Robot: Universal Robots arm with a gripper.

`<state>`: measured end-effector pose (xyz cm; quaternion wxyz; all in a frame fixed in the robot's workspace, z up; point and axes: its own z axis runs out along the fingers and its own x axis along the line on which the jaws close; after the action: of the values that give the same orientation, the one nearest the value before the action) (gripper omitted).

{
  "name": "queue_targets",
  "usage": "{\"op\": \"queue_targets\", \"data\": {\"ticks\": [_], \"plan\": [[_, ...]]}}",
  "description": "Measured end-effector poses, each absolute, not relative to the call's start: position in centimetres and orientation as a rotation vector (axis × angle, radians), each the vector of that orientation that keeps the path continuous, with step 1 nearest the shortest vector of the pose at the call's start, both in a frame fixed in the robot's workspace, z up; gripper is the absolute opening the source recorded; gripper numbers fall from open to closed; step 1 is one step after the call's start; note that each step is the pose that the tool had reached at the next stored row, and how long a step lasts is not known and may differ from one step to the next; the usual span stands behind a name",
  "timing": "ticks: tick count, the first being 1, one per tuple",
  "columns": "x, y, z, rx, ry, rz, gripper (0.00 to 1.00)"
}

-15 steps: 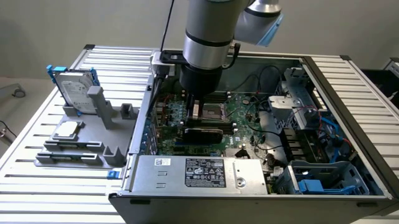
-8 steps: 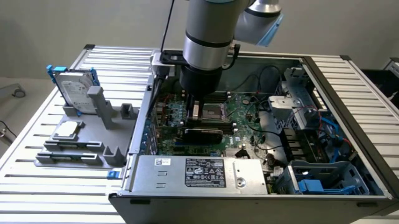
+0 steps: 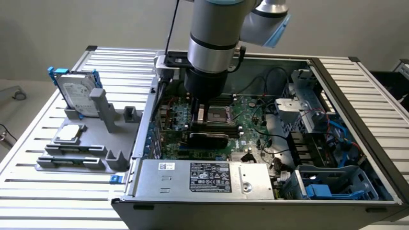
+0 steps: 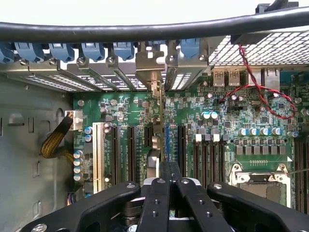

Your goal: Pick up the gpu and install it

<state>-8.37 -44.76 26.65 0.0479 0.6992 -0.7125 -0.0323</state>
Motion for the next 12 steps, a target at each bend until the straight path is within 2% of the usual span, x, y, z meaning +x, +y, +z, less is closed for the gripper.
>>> {"op": "queue_targets", "data": {"ticks": [12], "plan": [[-8.37, -44.76, 26.33, 2.131, -2.173, -0.094, 0.11]]}}
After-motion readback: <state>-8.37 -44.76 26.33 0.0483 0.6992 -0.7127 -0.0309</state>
